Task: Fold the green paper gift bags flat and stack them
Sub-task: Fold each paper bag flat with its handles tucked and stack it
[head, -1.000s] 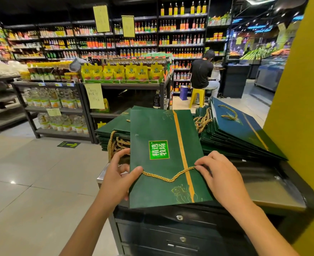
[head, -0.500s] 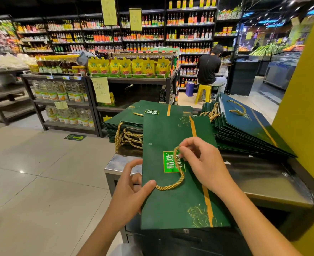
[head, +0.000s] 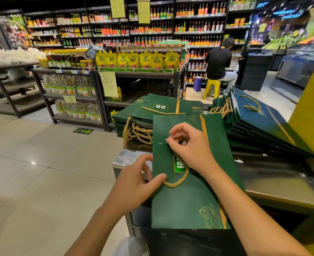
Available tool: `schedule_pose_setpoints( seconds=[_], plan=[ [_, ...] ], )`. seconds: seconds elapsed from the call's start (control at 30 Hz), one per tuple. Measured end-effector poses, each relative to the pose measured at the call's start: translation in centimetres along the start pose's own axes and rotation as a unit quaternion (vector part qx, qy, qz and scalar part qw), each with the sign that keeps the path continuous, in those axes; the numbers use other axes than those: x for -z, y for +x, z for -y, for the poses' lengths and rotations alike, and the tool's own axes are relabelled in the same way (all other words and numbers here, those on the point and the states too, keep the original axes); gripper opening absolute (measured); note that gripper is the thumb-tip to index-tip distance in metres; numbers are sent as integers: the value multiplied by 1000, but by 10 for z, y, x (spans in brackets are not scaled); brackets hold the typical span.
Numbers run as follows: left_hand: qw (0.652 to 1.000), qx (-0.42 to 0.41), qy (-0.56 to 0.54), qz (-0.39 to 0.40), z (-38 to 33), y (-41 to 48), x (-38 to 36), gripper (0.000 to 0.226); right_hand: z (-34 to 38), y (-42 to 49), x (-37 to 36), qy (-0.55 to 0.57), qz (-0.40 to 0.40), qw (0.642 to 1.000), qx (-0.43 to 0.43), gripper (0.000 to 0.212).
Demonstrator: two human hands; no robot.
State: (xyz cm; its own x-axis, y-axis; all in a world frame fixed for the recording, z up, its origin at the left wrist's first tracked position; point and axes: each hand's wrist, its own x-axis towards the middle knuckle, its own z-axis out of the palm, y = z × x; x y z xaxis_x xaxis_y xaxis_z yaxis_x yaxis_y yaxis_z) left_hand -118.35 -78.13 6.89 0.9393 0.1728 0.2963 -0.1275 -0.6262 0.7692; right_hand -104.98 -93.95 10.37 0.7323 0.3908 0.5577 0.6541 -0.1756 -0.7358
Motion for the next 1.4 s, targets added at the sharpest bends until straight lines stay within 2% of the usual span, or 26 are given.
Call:
schedule_pose_setpoints(
  seconds=[0.1, 0.23, 0.43, 0.53, 0.83, 1.03, 1.23, 1.4],
  plan=[
    [994, -60, 90, -35, -2, 21, 9, 10, -3, -2, -1, -9, 5, 1000, 13, 8],
    [993, -84, 70, -39, 4, 60, 15, 20, -6, -1, 0, -9, 14, 1000, 21, 7],
    [993, -45, -106, 2, 19, 80, 10, 13, -9, -2, -1, -27, 19, 998, 48, 14],
    [987, -47, -152, 8, 26, 77, 8, 19, -11, -2, -2, -39, 27, 997, 66, 14],
    [986, -65, -151, -15, 26, 74, 6, 20, -15, -1, -4, -53, 32, 994, 92, 14],
    [985, -91, -143, -2, 22, 73, 2, 30, -14, -2, -3, -33, 22, 993, 116, 20],
    [984, -98, -147, -4, 15, 71, 0, 29, -11, -6, -6, -133, 72, 973, 176, 55],
    [983, -88, -157, -21, 16, 74, -1, 36, -12, -6, -5, -144, 67, 971, 176, 40]
  ],
)
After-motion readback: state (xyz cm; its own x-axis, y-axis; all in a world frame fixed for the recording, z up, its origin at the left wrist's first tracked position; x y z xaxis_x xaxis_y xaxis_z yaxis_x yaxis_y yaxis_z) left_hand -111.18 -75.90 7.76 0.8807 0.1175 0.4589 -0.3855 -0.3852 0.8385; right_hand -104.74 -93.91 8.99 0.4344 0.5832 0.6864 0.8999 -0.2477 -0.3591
